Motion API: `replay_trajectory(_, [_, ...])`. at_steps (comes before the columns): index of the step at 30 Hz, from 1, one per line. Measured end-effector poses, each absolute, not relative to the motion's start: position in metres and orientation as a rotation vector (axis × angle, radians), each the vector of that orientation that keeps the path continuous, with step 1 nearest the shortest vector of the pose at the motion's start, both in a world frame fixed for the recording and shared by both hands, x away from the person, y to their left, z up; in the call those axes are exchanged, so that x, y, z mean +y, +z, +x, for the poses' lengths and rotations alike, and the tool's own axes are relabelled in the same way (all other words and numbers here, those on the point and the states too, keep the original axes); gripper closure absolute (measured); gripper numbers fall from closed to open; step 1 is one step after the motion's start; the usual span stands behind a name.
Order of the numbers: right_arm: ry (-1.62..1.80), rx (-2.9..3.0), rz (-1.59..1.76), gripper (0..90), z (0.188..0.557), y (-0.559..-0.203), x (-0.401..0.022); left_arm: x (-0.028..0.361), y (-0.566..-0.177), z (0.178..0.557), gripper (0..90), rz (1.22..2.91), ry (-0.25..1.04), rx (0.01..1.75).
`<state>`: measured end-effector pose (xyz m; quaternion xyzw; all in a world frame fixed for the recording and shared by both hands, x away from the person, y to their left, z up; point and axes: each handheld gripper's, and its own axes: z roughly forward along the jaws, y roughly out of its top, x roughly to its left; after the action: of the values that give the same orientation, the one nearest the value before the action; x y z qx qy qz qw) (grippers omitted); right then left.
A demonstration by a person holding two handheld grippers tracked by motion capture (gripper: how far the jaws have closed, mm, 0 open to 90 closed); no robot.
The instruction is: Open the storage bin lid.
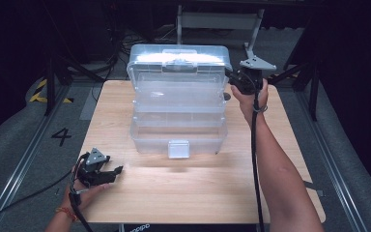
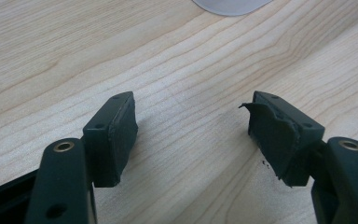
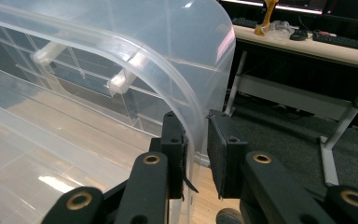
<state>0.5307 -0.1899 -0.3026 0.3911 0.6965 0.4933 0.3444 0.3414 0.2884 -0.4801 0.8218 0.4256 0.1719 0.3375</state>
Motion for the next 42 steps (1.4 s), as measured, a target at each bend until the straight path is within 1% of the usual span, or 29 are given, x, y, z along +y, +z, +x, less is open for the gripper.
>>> replay_trajectory(42, [1.283,1.816,1.078,78.9,0.561,-0.297,-0.188,0.288,-0.481,0.343,31.3,2.145,0.447,1.09])
